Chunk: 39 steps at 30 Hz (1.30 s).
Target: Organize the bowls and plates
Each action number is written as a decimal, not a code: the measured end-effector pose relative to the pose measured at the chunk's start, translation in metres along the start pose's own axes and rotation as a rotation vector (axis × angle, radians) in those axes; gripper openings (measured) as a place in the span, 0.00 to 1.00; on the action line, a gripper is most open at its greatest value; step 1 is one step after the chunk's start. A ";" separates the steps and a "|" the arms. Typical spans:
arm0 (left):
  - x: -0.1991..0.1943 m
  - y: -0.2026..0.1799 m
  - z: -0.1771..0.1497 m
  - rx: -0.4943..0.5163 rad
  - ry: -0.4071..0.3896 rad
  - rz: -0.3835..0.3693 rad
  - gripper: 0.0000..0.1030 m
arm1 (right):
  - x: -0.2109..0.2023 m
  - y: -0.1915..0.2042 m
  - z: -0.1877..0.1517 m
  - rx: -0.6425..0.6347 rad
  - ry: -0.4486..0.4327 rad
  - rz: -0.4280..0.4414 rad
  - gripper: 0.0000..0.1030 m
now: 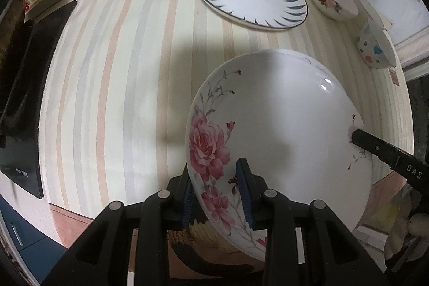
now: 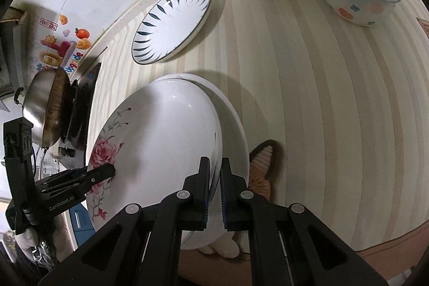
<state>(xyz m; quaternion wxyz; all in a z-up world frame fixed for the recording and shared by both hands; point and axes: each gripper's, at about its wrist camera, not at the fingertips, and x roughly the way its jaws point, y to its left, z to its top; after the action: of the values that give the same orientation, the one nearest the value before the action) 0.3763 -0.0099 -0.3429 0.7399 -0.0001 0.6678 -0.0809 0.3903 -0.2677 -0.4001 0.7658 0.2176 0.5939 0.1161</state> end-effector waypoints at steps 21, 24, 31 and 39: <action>0.039 -0.015 0.013 0.028 0.103 0.044 0.27 | 0.011 -0.002 0.003 0.014 0.060 -0.037 0.08; 0.040 -0.017 0.011 0.034 0.108 0.041 0.27 | 0.011 -0.001 0.005 0.026 0.080 -0.048 0.09; 0.023 -0.001 0.009 0.022 0.112 0.029 0.27 | 0.009 -0.003 0.009 0.080 0.151 -0.049 0.11; -0.014 0.020 0.033 -0.023 0.069 -0.004 0.27 | -0.012 -0.006 0.023 0.117 0.180 -0.053 0.11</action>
<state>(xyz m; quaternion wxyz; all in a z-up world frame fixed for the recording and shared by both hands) 0.4099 0.0085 -0.3275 0.7161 -0.0072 0.6940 -0.0748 0.4086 -0.2826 -0.3875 0.6980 0.2347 0.6717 0.0804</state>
